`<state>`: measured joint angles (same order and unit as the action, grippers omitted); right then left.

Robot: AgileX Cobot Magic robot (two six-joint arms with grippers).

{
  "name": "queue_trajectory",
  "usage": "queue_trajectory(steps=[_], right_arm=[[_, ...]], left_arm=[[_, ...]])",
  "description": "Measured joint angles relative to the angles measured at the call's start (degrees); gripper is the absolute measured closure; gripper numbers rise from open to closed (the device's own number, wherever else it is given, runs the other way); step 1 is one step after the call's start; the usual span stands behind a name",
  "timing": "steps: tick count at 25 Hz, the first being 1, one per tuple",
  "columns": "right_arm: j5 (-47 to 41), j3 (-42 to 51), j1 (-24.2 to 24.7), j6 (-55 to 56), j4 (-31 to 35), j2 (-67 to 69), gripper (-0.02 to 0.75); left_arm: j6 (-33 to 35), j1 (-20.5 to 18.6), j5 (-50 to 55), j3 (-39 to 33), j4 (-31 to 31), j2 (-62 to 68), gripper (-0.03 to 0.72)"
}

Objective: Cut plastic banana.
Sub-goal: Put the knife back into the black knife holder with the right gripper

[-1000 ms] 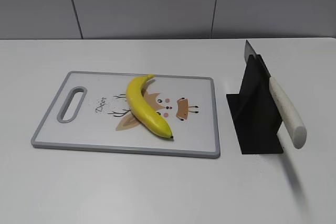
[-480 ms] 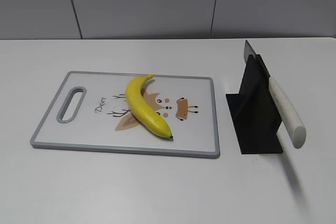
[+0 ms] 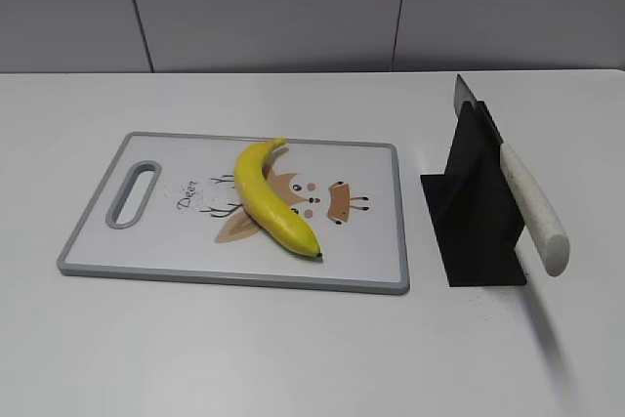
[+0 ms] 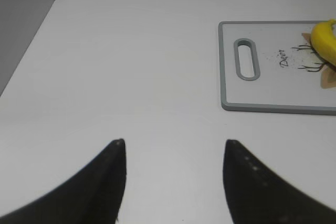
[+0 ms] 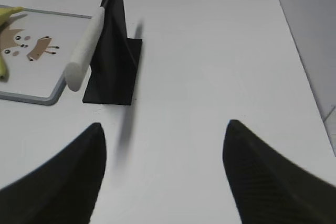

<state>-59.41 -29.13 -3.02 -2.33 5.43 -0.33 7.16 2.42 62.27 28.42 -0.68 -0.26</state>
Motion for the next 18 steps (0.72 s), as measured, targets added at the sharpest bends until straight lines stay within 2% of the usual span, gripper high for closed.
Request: queue_trajectory(steps=[10,18], right_arm=[[0.0,0.0,2.5,0.0,0.2,0.0,0.197],[0.0,0.0,2.6,0.0,0.2,0.0,0.197]], left_arm=[[0.0,0.0,0.0,0.0,0.0,0.0,0.115],[0.0,0.0,0.0,0.0,0.0,0.0,0.115]])
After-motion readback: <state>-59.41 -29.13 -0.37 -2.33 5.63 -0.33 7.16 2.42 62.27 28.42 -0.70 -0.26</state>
